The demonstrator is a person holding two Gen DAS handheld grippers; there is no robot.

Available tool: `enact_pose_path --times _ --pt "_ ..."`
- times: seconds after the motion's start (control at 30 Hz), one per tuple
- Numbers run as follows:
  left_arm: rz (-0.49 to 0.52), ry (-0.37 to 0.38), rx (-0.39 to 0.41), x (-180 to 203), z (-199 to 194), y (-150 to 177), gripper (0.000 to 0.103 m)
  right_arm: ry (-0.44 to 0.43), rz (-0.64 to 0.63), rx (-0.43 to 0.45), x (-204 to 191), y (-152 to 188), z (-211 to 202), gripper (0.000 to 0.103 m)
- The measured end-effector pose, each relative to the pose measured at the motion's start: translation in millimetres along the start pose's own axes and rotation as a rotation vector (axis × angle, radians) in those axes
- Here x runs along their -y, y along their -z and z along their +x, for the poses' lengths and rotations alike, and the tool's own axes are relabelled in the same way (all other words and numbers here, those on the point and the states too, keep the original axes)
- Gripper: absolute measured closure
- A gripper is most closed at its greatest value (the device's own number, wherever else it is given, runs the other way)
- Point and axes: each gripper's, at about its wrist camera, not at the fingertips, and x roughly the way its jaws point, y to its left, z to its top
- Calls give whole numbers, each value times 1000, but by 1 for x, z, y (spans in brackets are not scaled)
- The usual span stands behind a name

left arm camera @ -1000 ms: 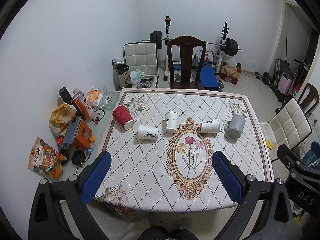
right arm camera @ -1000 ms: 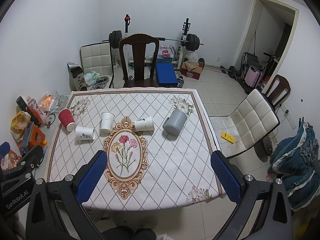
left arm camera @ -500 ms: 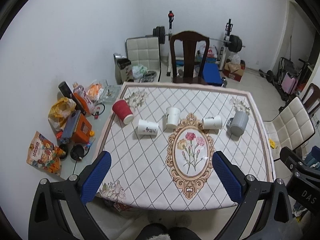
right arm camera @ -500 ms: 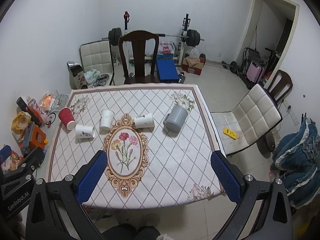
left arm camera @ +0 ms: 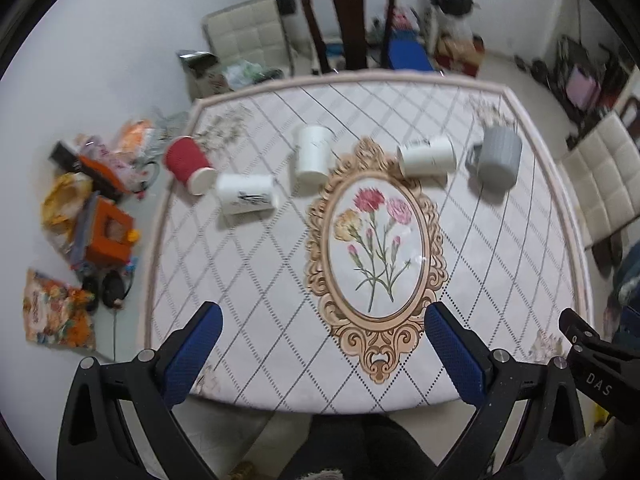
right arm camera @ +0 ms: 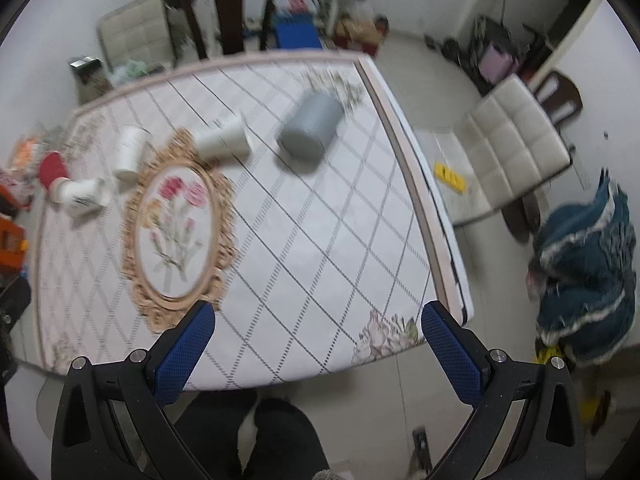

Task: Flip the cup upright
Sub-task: 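Reach the left gripper toward the white calligraphy cup lying on its side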

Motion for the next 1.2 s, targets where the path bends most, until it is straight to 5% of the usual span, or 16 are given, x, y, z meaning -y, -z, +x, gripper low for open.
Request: enact_pose_path --times 0.3,0.7,0.8,1.07,1.2 --pt "227 7 -66 42 92 -62 0 58 117 -158 8 -32 104 0" --pt "690 61 13 112 170 -141 7 99 190 -273 14 -79 195 0" --pt "772 72 12 128 183 -151 19 97 212 -299 17 -87 214 0" --pt "960 72 22 170 209 -155 20 107 241 -332 21 -100 244 0" --pt "1014 65 6 180 224 -155 29 112 245 -342 25 -104 252 0"
